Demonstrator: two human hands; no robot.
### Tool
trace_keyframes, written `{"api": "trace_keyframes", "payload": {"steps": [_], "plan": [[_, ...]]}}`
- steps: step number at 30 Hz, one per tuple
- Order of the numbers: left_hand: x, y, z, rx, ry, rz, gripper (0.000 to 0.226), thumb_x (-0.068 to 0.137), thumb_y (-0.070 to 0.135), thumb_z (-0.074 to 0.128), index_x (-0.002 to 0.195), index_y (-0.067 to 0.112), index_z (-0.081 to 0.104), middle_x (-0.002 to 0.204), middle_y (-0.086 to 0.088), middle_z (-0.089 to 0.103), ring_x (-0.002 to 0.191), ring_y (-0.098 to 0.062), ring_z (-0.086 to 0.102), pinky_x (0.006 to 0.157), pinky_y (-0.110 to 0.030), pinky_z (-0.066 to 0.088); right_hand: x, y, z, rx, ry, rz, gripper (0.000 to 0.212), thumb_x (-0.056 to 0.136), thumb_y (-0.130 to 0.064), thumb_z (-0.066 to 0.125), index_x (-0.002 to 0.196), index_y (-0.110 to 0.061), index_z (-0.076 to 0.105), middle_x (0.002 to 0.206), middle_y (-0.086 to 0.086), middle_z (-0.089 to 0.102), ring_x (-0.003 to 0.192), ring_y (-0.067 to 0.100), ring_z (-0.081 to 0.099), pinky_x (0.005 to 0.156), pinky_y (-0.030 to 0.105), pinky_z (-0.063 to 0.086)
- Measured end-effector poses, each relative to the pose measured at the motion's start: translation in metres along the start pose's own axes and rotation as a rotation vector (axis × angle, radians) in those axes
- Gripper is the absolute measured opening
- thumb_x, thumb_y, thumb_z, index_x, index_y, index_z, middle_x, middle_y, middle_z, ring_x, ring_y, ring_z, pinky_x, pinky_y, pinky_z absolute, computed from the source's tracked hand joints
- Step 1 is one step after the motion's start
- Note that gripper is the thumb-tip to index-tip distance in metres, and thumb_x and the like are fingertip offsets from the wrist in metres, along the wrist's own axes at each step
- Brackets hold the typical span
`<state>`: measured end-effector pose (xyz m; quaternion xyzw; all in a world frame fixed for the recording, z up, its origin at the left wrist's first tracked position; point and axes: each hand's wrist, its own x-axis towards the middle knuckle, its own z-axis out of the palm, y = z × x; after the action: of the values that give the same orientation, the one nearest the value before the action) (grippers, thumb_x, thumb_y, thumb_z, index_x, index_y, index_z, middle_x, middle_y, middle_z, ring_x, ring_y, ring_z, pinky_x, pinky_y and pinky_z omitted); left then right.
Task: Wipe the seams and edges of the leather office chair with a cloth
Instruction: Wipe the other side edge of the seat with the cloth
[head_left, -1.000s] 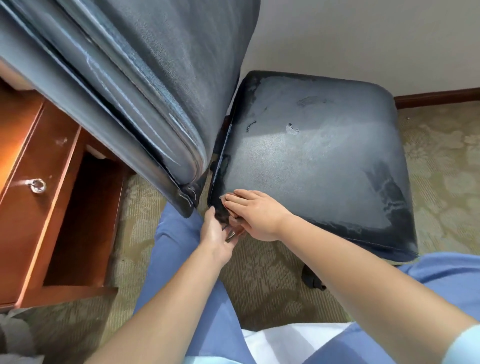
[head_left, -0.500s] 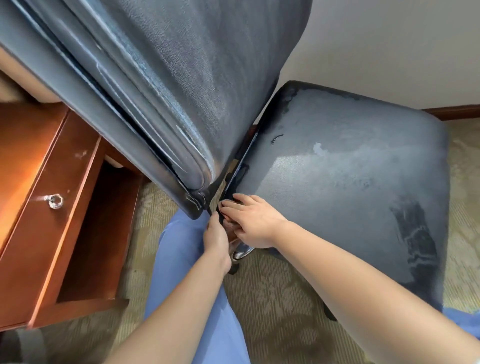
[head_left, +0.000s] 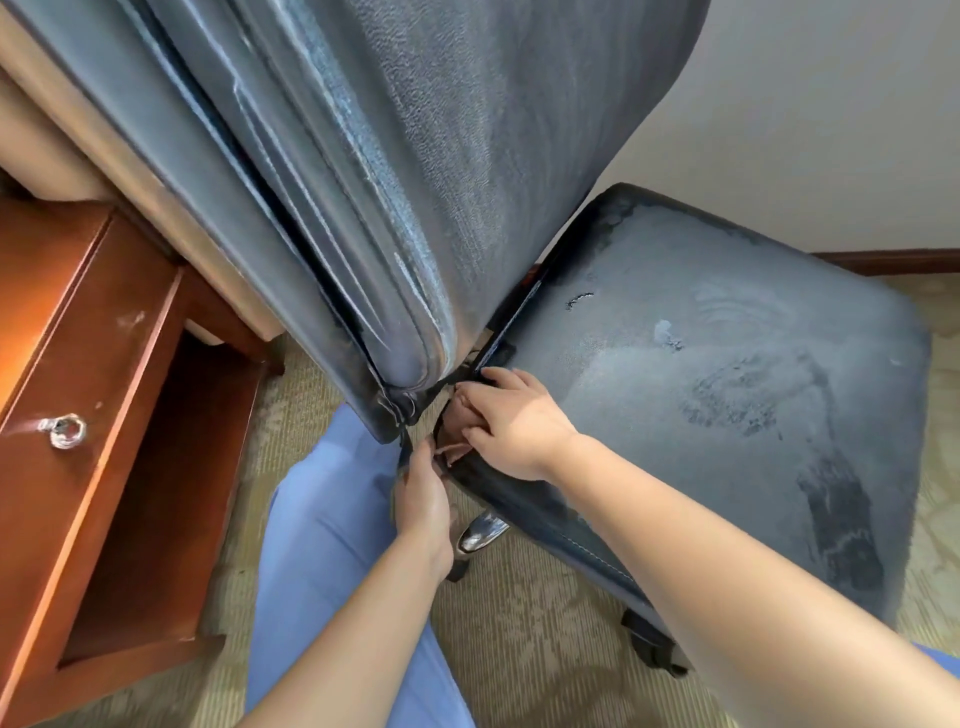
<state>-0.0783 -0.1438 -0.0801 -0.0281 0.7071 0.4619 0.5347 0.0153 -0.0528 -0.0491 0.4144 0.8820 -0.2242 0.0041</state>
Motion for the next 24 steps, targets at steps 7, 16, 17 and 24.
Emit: {"api": "trace_keyframes", "payload": {"steps": [7, 16, 17, 24], "plan": [[0.002, 0.005, 0.002, -0.047, -0.004, -0.001, 0.027, 0.093, 0.046, 0.048, 0.105, 0.03, 0.066, 0.112, 0.009, 0.064, 0.101, -0.015, 0.059, 0.07, -0.031, 0.042, 0.015, 0.017, -0.007, -0.093, 0.019, 0.042, 0.036, 0.09, -0.037, 0.045, 0.122, -0.021, 0.051, 0.134, 0.001, 0.051, 0.14, 0.016, 0.022, 0.115, 0.035, 0.008], [-0.005, 0.013, 0.021, -0.14, -0.05, -0.041, 0.029, 0.1, 0.037, 0.042, 0.12, 0.022, 0.058, 0.126, -0.003, 0.06, 0.103, -0.018, 0.057, 0.099, -0.043, 0.046, 0.003, 0.004, 0.001, -0.029, 0.073, -0.024, 0.028, 0.087, -0.028, 0.049, 0.111, -0.016, 0.053, 0.118, 0.0, 0.058, 0.136, 0.019, 0.028, 0.112, 0.032, 0.009], [-0.006, 0.013, 0.023, -0.135, -0.054, -0.038, 0.031, 0.101, 0.036, 0.04, 0.124, 0.023, 0.057, 0.13, -0.002, 0.058, 0.109, -0.019, 0.055, 0.103, -0.045, 0.043, 0.003, 0.007, 0.001, -0.048, 0.074, -0.032, 0.03, 0.087, -0.029, 0.049, 0.113, -0.016, 0.053, 0.118, -0.001, 0.058, 0.137, 0.019, 0.028, 0.112, 0.032, 0.008], [-0.001, 0.007, 0.027, -0.096, -0.08, -0.006, 0.045, 0.103, 0.037, 0.036, 0.147, 0.037, 0.034, 0.149, 0.009, 0.04, 0.133, -0.019, 0.042, 0.111, -0.049, 0.035, 0.016, 0.017, -0.004, -0.09, 0.103, 0.09, 0.037, 0.089, -0.041, 0.045, 0.117, -0.018, 0.048, 0.125, -0.004, 0.055, 0.138, 0.021, 0.023, 0.114, 0.038, 0.007]]}}
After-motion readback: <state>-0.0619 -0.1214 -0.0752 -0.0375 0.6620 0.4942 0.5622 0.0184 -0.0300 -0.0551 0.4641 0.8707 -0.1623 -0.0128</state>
